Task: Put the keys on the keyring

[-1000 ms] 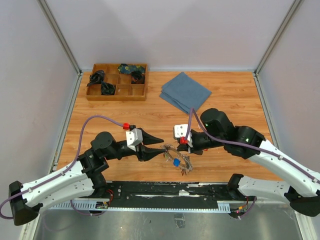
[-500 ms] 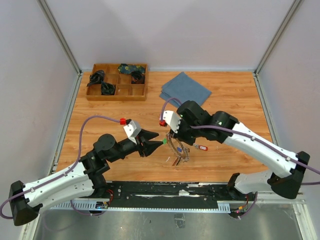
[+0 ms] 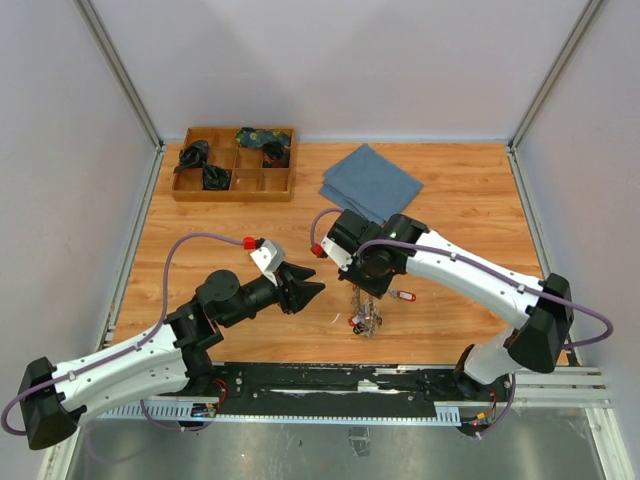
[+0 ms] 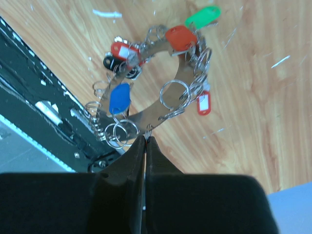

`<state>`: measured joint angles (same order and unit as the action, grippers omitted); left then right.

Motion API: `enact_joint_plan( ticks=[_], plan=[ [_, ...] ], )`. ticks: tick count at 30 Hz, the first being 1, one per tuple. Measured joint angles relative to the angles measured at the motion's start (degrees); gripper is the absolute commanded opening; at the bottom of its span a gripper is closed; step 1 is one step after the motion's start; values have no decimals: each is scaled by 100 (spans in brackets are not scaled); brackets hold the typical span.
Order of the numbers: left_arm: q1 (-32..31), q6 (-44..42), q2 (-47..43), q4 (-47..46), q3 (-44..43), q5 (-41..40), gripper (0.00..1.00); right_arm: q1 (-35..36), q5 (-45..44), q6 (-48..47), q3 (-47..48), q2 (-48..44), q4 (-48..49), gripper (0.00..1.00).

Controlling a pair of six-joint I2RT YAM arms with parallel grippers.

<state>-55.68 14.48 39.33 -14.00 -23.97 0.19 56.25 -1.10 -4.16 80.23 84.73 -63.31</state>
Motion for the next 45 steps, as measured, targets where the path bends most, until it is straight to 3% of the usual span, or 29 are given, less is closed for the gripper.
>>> enact_joint_plan(
  ticks=[10,23,30,36,45],
  plan=[
    [0,-52,-225,98,17,-50,47,-2,590,96,-52,448,-520,1],
    [0,-199,-525,323,33,-44,43,-44,1773,162,-433,15,435,1],
    [0,-225,-588,348,35,-33,43,-55,1576,310,-1143,-758,1436,1],
    [0,-249,-590,348,35,-33,43,-55,841,544,-2050,-1657,2494,0],
    [0,-251,-509,345,35,9,43,-55,304,734,-2243,-1593,3202,0]
  ],
)
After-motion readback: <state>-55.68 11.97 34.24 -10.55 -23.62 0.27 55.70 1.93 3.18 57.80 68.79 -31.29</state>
